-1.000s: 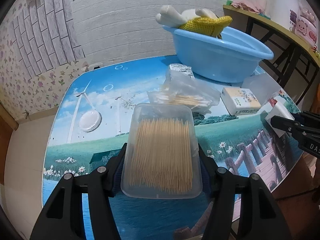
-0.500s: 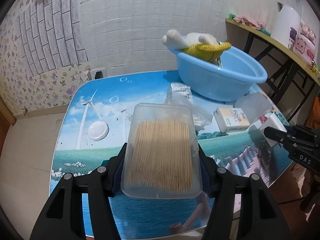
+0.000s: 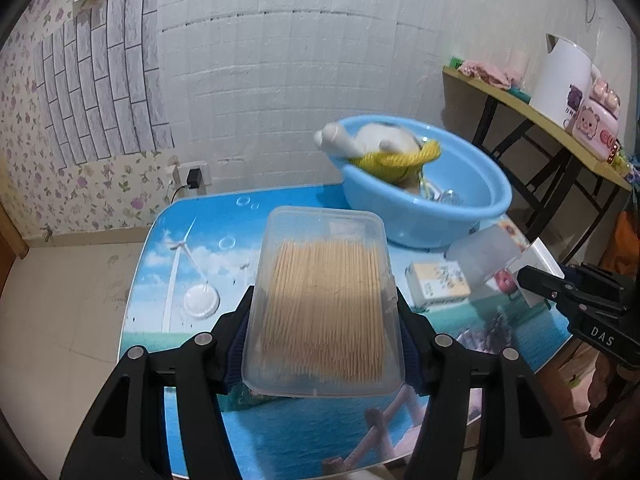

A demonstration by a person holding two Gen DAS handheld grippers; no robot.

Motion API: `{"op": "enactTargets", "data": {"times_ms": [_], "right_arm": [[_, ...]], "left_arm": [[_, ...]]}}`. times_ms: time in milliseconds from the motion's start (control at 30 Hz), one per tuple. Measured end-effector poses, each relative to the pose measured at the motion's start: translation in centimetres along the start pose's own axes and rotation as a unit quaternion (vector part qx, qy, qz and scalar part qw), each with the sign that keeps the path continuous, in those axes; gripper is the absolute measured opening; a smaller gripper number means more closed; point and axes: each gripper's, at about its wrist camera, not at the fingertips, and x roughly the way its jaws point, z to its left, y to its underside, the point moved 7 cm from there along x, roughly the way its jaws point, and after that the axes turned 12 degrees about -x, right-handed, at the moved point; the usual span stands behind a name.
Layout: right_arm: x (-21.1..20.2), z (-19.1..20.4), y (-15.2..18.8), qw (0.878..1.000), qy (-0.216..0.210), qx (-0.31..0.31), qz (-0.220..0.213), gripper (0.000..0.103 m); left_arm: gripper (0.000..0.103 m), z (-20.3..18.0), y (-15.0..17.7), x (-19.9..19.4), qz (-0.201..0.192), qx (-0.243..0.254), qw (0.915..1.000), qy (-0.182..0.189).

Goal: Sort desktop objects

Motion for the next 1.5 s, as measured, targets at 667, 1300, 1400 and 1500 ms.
{"op": "enactTargets", "data": {"times_ms": [667,1300,1400,1500], "right_arm": [[1.1,-4.3,-7.2,0.998,0.005,-0.004,-0.055,0.025],[7.8,-9.2,-9.8,1.0,0.0,0.002,-0.03,0.025],[8.7,-9.6,-9.7,1.0,0.0,0.006,-0.026,0.025],[9.3,-10.1,-9.5,1.0,-0.001,0.011,-0.021,0.025]], "left_arm": [[0.06,-7.7,-7.7,6.2,0.006,0.059,0.9976,0.034],[0.06,-13.1,-12.1,12.6,0.008,0.108,0.9934,0.039],[0.06,-13.9,-12.2,13.8,0.011,0.116,0.9925,0.038],[0.06,-14.4,-12.2,14.5,0.01,0.12,0.9921,0.037]]}}
